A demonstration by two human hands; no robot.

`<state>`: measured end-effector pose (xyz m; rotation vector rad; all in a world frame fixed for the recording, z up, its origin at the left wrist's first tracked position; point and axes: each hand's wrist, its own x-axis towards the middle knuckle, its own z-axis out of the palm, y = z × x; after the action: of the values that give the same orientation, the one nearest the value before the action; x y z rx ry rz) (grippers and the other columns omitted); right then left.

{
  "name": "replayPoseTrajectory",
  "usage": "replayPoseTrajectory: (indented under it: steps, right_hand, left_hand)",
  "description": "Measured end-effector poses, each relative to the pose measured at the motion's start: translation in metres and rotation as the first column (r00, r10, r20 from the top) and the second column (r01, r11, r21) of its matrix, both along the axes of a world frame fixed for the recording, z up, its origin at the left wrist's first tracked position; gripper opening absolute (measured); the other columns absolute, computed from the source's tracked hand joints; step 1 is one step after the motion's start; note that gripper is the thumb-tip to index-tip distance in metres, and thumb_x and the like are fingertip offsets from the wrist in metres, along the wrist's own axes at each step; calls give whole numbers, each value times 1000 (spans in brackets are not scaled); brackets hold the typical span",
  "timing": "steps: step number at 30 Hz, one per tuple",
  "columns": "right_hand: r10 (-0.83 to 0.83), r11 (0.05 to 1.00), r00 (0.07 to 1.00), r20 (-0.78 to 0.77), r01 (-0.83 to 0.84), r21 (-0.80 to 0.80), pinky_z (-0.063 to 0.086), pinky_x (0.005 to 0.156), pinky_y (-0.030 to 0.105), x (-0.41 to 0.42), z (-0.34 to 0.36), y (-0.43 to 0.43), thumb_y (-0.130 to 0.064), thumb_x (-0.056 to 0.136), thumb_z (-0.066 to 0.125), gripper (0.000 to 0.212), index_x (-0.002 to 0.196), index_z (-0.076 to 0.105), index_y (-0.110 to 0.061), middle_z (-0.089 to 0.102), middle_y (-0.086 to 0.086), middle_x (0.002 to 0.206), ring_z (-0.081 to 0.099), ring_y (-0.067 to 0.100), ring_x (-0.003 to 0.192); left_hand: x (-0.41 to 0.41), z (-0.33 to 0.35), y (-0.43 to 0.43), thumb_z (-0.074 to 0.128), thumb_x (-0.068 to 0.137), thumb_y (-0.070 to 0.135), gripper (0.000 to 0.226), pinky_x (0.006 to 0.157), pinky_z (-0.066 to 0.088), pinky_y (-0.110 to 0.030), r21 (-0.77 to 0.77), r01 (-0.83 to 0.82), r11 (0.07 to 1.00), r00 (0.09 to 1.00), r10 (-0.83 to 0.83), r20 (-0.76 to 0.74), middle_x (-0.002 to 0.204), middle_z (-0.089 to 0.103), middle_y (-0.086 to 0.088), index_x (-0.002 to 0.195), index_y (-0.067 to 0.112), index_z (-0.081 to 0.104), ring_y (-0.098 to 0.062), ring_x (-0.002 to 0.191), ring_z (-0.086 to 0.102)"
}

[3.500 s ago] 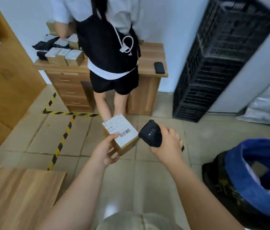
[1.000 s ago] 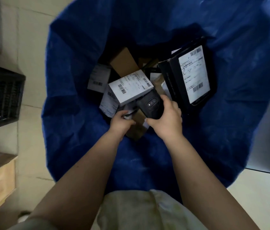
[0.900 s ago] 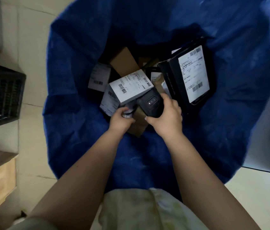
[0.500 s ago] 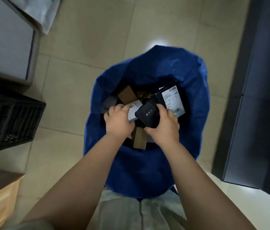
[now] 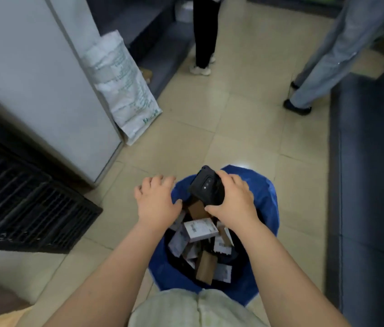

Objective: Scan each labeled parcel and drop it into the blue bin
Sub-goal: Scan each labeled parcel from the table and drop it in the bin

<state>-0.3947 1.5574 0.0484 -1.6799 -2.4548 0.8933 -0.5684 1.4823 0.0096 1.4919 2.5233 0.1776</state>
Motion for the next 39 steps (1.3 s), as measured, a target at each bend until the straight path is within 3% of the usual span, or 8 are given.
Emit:
replayPoseTrajectory:
  steps: [5,10,20,30,35,39]
  right_hand:
    - [223,973,973,-58,-218,81,35,104,43,-11,38,-7,-34,73,78,87,147,32,-37,44,-3,130,40,25,125]
    - [489,869,870,-70,-477,134,32,105,41,-15,63,-37,-32,75,78,86,147,30,-37,43,-4,132,38,23,125]
    - [867,498,492,-80,-855,143,33,108,46,-25,61,-159,-29,76,75,86,148,29,-36,41,-4,137,37,24,127]
    - [996,-47,-59,-60,-981,189,30,104,41,-20,91,-364,-29,72,78,87,146,33,-39,42,-5,133,37,24,123]
    - [951,-276,-300,-80,-935,224,30,106,44,8,104,-499,-29,71,78,85,144,34,-38,43,-4,134,38,25,127]
    - [880,-419,-460,-117,-869,264,31,104,44,53,109,-624,-32,73,78,85,146,33,-37,43,-1,136,38,27,129]
  left_hand:
    - [2,43,-47,64,81,50,68,111,22,-51,109,-270,957,949,284,-140,143,47,0,144,35,42,-27,133,35]
    - [27,57,-117,68,79,48,64,109,26,-50,186,-520,833,831,545,-115,139,52,1,139,33,49,-27,130,39]
    - [105,76,-285,69,80,46,64,108,27,-47,232,-902,363,373,928,-2,141,50,2,139,36,49,-28,133,38]
    - [210,90,-471,68,81,46,61,108,29,-47,240,-966,-101,-103,995,1,141,48,3,139,36,49,-27,133,35]
    - [287,96,-600,67,84,45,63,112,26,-53,235,-879,-415,-421,907,26,143,47,-4,142,34,47,-33,137,31]
    - [371,113,-706,66,84,46,63,111,27,-53,240,-794,-559,-572,820,19,141,47,-7,143,31,47,-36,135,31]
